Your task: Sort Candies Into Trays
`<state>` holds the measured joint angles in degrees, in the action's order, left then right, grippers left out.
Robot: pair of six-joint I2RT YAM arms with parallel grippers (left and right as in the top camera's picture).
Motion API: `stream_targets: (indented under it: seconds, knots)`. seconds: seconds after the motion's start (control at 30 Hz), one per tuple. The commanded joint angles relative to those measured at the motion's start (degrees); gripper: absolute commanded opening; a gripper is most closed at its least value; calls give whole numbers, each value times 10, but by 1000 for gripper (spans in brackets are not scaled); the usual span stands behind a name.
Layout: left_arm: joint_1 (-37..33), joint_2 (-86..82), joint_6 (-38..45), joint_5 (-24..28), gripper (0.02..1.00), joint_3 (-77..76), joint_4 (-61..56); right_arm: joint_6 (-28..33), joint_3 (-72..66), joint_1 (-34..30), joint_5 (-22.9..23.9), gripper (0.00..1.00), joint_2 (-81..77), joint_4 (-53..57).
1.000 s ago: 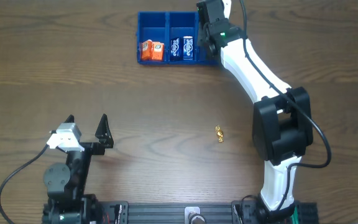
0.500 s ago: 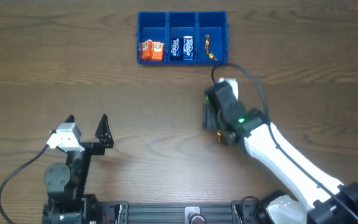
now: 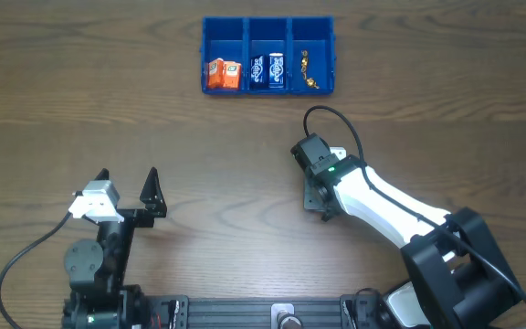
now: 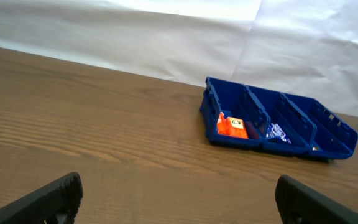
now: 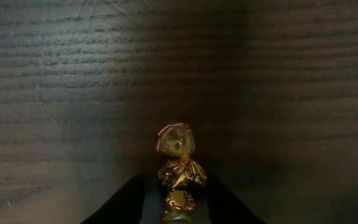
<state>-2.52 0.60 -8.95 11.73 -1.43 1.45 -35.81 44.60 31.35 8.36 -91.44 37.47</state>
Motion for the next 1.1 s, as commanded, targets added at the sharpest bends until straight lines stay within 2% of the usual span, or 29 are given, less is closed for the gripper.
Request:
stream_targets:
  seconds: [0.03, 0.23, 0.37, 0.47, 0.6, 0.67, 0.73, 0.8, 0.93, 0.97, 1.03, 1.1]
  knots:
    - [-1, -3, 6, 10, 998, 12, 17, -12, -1, 1, 5, 277, -10, -5]
    - [-1, -3, 6, 10, 998, 12, 17, -17, 11, 1, 5, 226, 12, -9]
    - [-1, -3, 6, 10, 996, 12, 17, -16, 49, 1, 10, 218, 74, 34]
    - [-1, -3, 6, 10, 998, 12, 17, 40, 168, -15, 54, 218, 76, 74]
    - [-1, -3, 6, 10, 996, 12, 18, 140, 420, -72, 65, 215, -60, 107]
    - [-1, -3, 6, 10, 998, 12, 17, 198, 615, -100, 70, 215, -204, 111]
    - [-1, -3, 6, 10, 998, 12, 17, 223, 716, -109, 70, 229, -290, 110]
    - [-1, -3, 6, 10, 998, 12, 17, 224, 763, -117, 71, 233, -353, 92]
    - [-1, -3, 6, 10, 998, 12, 17, 224, 763, -129, 70, 251, -402, 50]
    - [-1, -3, 6, 10, 998, 12, 17, 224, 761, -130, 70, 283, -404, 46]
    - [-1, -3, 6, 10, 998, 12, 17, 224, 757, -133, 70, 465, -404, 42]
    - [-1, -3, 6, 10, 998, 12, 17, 233, 757, -136, 71, 726, -395, 54]
